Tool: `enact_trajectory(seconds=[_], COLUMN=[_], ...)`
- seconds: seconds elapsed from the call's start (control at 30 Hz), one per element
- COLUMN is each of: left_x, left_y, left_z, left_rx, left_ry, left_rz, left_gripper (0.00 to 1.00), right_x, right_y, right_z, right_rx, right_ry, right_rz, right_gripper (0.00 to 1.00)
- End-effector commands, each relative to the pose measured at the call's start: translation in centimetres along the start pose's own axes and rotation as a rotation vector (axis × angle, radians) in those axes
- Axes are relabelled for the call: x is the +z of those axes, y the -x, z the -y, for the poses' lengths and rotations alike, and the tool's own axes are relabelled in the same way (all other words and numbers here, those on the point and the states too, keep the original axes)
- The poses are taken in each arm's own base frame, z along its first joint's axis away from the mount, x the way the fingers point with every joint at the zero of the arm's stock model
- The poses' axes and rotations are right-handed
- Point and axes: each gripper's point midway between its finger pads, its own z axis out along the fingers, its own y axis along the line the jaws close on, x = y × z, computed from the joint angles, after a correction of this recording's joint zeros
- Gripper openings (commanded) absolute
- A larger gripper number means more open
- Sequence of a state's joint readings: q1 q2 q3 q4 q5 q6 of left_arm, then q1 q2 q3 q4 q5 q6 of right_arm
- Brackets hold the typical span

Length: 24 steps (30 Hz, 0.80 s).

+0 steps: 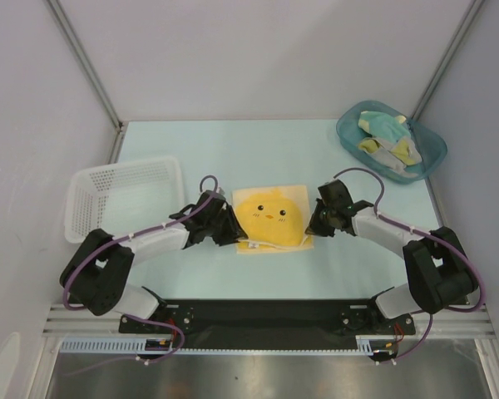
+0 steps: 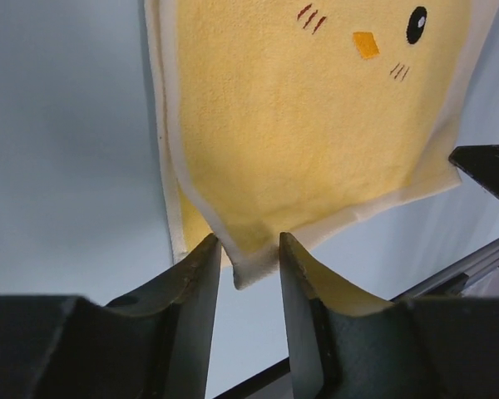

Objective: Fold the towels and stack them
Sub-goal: Fold the towel

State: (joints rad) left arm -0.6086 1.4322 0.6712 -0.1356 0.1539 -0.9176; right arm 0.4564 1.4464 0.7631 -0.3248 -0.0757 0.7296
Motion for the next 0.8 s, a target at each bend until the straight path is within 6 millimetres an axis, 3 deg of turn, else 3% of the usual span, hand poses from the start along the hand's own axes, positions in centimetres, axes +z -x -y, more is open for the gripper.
enact_trajectory(seconds=[0.0,0.23,0.43,0.57,0.67,0.7,0.77], left_x=[-0.5,-0.8,-1.0,-1.4,-1.8,-1.4,-1.9], left_y=[0.6,3.2,7.2,9.5,9.4,8.3,7.3], left_z=[1.7,3.5,4.7,6.3,7.1,5.9,5.7], left_rx=[-0.014,0.006,0.004,0.084,0.124,0.120,0.125], left_ry=[-0.056,-0.046,-0.071,-0.110,-0.157,-0.142,-0.166], left_rz=[0.021,0.058,0.115,0.190,0.204,0.185,0.194], left_gripper=[0.39,0.00,0.00,0.00,0.00,0.01,0.00], right_x=[-0.4,-1.9,-3.6,-4.3,-4.4,-4.7,-4.5], right_y=[0.8,5.0,9.8,11.9,11.4,11.0,9.8], right_z=[-1.0,-2.9,-5.4,-7.1,-7.4,-7.4,-6.3], right_rx=[-0.008,-0.055,-0.109,-0.147,-0.173,-0.182,-0.180], right_ry=[0.038,0.097,0.226,0.305,0.330,0.338,0.319], right_rz=[0.033,0.132,0.235,0.286,0.279,0.280,0.277], right_gripper=[0.00,0.00,0.00,0.00,0.00,0.00,0.00])
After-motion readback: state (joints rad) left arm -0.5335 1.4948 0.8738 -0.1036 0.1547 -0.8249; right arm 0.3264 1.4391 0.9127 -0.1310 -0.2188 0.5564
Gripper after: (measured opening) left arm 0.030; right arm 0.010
